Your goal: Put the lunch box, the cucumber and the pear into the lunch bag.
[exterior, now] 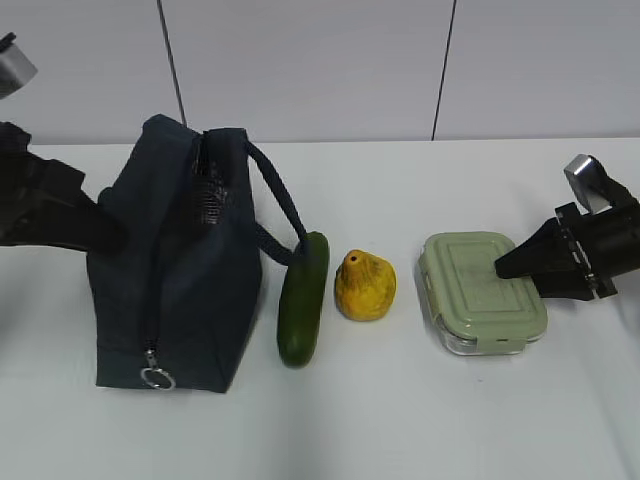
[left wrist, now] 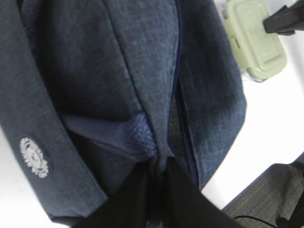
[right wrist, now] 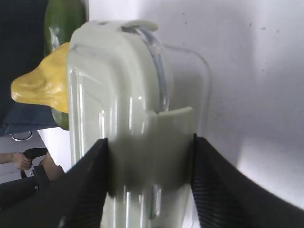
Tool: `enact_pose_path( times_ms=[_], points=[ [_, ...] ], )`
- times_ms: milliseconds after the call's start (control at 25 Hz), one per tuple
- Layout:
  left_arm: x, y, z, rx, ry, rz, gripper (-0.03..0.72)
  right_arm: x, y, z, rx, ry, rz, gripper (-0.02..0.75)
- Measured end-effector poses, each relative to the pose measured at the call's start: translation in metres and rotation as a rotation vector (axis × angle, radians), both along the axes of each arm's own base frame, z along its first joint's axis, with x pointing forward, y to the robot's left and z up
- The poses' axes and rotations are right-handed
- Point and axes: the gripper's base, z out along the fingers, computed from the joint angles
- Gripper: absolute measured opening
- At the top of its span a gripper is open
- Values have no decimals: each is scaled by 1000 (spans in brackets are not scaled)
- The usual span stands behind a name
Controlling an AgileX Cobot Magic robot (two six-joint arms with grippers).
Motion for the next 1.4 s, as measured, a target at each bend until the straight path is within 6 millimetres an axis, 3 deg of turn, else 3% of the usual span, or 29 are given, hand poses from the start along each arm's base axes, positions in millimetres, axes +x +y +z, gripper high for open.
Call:
enact_pose_path(
  times_ms=[200,1240,1400],
  points=[
    [-2,-16,1,3,-29,-42,3,0,0,1,-3,-1,-4,393],
    [-1,-16,1,5,-42,-34,1,0,-2,58,-95,-92,-85,393],
    [-1,-16,1,5,-41,-34,1,0,8,68,-96,-111,-70,393]
  ],
)
